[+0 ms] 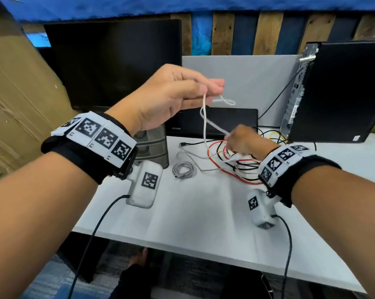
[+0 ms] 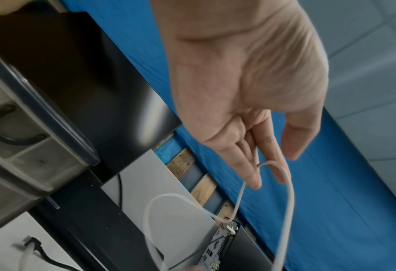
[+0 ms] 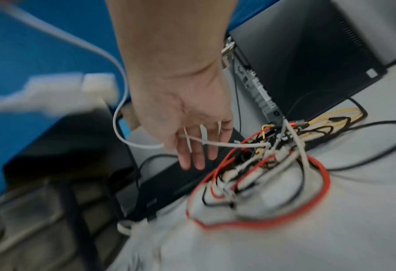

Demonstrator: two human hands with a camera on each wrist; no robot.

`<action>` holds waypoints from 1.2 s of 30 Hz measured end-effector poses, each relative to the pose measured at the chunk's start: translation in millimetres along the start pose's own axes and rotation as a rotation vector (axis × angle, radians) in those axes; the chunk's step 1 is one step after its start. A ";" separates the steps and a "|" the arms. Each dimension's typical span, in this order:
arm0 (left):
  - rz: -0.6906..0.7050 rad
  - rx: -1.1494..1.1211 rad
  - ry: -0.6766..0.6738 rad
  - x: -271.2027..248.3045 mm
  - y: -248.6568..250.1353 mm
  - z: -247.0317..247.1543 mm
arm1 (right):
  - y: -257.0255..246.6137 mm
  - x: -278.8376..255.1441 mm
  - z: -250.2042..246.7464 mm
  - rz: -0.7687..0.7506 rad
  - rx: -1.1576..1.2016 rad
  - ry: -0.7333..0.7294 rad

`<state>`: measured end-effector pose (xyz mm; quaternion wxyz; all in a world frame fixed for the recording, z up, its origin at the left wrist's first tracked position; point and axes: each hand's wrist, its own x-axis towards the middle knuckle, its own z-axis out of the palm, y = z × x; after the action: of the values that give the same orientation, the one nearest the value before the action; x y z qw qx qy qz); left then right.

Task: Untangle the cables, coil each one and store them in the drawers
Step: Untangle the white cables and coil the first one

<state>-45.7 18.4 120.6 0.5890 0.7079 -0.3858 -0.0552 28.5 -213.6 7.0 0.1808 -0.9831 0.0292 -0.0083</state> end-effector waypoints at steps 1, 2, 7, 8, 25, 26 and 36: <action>0.012 0.045 0.043 -3.5 -1.6 -2.2 | 0.3 0.1 -13.5 0.026 0.051 0.109; 0.021 0.087 0.090 -5.7 -4.6 -4.8 | 0.3 -0.7 -27.0 0.034 0.150 0.242; 0.043 0.170 0.313 -8.6 -25.6 -14.0 | -14.1 -14.2 -89.3 -0.100 0.558 0.753; 0.031 0.164 0.352 -8.9 -27.4 -13.7 | -21.4 -18.1 -99.3 -0.141 0.576 0.775; -0.093 0.034 0.367 -95.0 8.0 -11.9 | -102.5 -131.7 -56.6 -0.254 1.256 -0.427; -0.098 0.034 0.338 -104.9 7.8 -11.8 | -102.8 -139.0 -45.7 -0.272 1.243 -0.511; -0.164 -0.038 0.178 -159.3 -8.2 6.4 | -104.5 -168.0 32.4 -0.286 1.203 -1.064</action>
<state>-156.0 110.8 51.6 0.6280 0.7277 -0.2716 -0.0474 -132.6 -94.4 12.9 0.6644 -0.5845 -0.1959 0.4226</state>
